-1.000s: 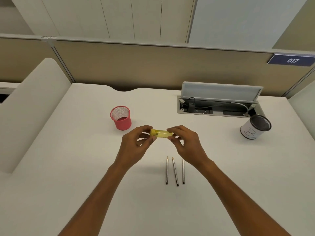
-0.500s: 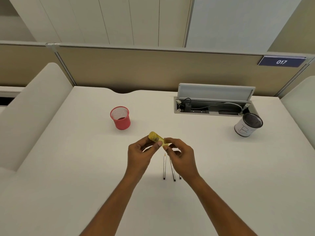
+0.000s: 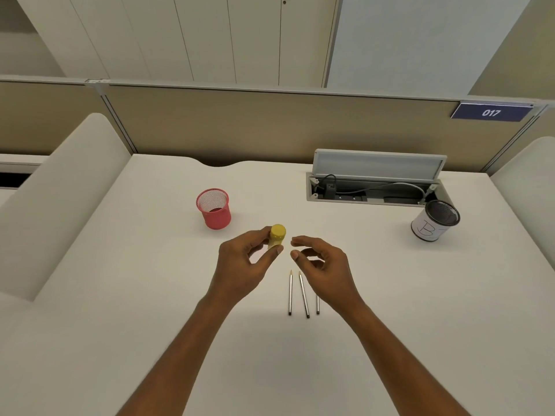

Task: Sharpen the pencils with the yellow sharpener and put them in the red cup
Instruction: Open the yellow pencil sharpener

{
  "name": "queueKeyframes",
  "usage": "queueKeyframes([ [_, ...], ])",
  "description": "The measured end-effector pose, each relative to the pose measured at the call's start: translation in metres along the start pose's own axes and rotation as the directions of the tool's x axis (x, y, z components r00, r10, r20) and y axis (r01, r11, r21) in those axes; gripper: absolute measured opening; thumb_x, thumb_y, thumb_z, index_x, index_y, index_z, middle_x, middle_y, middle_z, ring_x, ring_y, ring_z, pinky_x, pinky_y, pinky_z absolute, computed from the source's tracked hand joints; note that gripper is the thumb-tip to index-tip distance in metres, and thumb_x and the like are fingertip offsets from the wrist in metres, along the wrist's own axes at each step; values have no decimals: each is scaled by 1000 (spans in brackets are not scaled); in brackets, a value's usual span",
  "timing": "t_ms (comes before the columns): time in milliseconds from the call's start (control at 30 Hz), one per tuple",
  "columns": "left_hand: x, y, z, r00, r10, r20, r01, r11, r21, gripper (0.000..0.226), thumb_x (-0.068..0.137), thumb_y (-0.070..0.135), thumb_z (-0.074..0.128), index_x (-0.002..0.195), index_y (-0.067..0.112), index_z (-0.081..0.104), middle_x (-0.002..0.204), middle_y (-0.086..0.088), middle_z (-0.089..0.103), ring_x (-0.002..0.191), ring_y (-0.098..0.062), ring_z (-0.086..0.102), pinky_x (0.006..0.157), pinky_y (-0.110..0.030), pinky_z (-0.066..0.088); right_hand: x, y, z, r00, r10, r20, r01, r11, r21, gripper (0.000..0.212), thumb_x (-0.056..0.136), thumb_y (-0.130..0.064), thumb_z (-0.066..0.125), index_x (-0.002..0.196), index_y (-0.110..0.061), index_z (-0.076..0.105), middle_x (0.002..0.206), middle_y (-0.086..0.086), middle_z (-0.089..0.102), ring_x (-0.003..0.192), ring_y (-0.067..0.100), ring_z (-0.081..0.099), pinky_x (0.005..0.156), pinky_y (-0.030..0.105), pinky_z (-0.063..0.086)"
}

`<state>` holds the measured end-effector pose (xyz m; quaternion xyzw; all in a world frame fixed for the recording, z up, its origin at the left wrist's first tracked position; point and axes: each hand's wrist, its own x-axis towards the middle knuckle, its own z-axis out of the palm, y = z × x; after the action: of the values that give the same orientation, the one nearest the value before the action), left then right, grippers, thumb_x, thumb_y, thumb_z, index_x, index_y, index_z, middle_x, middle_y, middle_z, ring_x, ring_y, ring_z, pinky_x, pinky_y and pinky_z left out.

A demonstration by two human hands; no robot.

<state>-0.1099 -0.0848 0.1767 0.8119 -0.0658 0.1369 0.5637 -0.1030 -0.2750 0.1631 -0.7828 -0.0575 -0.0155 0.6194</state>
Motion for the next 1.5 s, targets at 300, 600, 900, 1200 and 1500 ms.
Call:
queueKeyframes([
  [300,15,-3,-16,921,97,377,-260,874,410,37,96,22,70,133,22,67,121,3,64,105,-15,54,89,-27,46,-4,-17,-2,994,-71,86,59,990,128,42,89,-9,77,129,-16,66,117,-5,73,95,21,72,82,27,60],
  [600,10,-3,-18,910,89,404,-250,896,368,43,96,27,70,138,22,63,125,6,68,110,-15,61,94,-32,51,-13,-11,0,994,-97,59,90,988,122,30,88,-3,77,115,-14,74,109,-3,74,96,25,71,83,34,61],
  [900,-7,5,-6,902,-389,190,428,737,-524,52,83,18,78,134,15,65,124,-9,73,116,-25,70,96,-37,59,-7,-23,-6,1000,19,-20,-11,950,312,29,89,-6,76,118,-4,73,102,10,79,89,28,77,86,40,62],
  [1200,-11,20,10,852,-466,239,460,447,-767,35,87,15,70,119,3,69,116,-16,76,111,-28,72,94,-34,59,-11,-30,5,996,72,-44,-49,923,383,22,90,-8,74,110,0,74,92,14,79,83,31,78,79,45,64],
  [1500,-7,27,8,827,-545,138,437,468,-768,16,91,12,68,104,3,74,104,-11,79,98,-25,77,81,-30,62,-10,-23,-6,959,-282,41,284,954,-93,49,83,-12,84,129,-9,68,108,1,76,95,12,74,88,24,60],
])
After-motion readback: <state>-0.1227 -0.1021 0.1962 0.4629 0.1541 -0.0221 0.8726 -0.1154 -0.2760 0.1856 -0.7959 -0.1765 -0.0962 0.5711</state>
